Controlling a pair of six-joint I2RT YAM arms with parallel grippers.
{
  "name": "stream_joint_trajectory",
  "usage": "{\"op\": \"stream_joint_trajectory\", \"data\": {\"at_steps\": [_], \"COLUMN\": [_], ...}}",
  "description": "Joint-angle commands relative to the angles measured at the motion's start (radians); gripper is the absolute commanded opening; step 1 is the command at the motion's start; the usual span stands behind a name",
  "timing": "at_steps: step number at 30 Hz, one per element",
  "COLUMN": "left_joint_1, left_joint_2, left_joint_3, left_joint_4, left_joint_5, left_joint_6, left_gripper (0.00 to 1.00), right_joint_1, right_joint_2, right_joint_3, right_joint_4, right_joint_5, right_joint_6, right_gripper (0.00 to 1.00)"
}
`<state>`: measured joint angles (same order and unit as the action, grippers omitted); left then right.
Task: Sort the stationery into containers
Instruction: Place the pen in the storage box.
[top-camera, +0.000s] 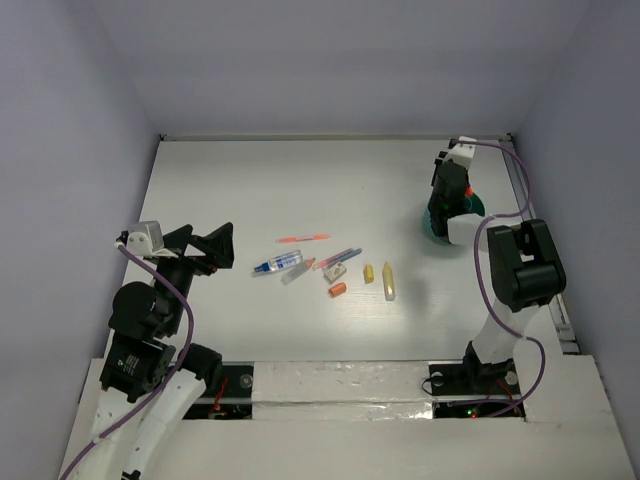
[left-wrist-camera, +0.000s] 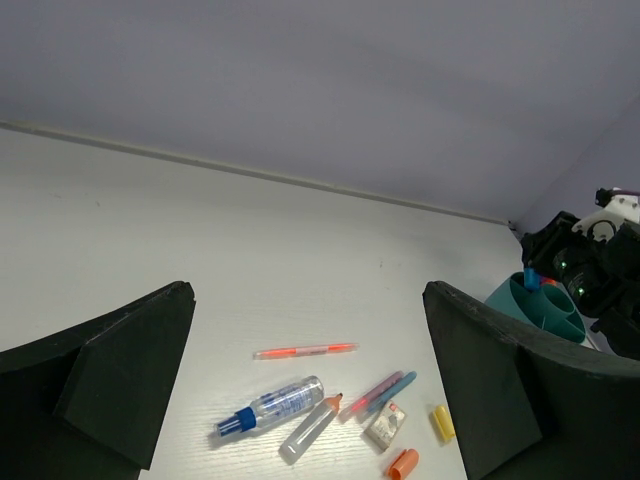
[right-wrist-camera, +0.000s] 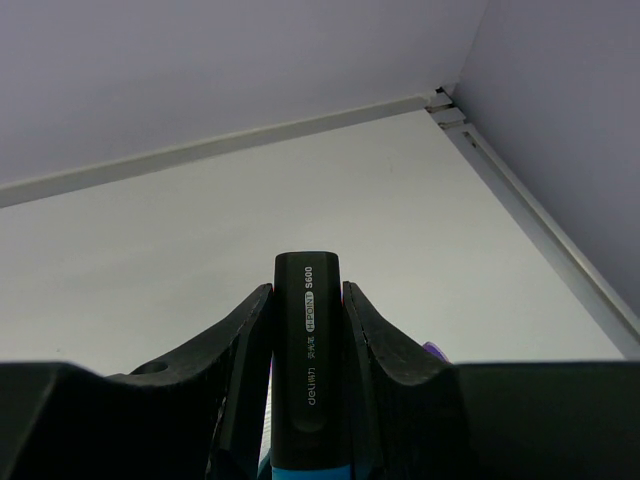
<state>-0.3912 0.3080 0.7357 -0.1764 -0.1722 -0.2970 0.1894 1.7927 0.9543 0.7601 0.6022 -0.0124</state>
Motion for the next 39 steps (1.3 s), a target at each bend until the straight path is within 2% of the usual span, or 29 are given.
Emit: {"op": "stream_joint_trajectory", "data": {"at_steps": [1,23,34,39], "left_joint_1": [0.002,-0.017,-0.017,-0.017], "left_joint_2": [0.002,-0.020,-0.023,-0.024], "left_joint_3": [0.013,0.014,0.014,0.016], "left_joint_4": [0.043,0.038,0.035,0.037], "left_joint_5": [0.011,0.000,-0.003,-0.004], "left_joint_6": [0.009,0.010,0.010,0.012], "left_gripper": [0.99,0.99,0.99,0.99], "right_joint_1": [0.001,0.001,0.001,0.001], "right_joint_2": [0.028,0.080,0.114,0.112], "right_joint_3": [0.040,-0.009,0.003,-0.005], "right_joint_4": [0.107,0.334,0.298,0.306], "right_joint_5": [0.062,0.074,0.064,0.073], "right_joint_6": [-0.098,-0.301,-0.301,-0.296], "right_gripper": [0.25,0.26,0.26,0.33]}}
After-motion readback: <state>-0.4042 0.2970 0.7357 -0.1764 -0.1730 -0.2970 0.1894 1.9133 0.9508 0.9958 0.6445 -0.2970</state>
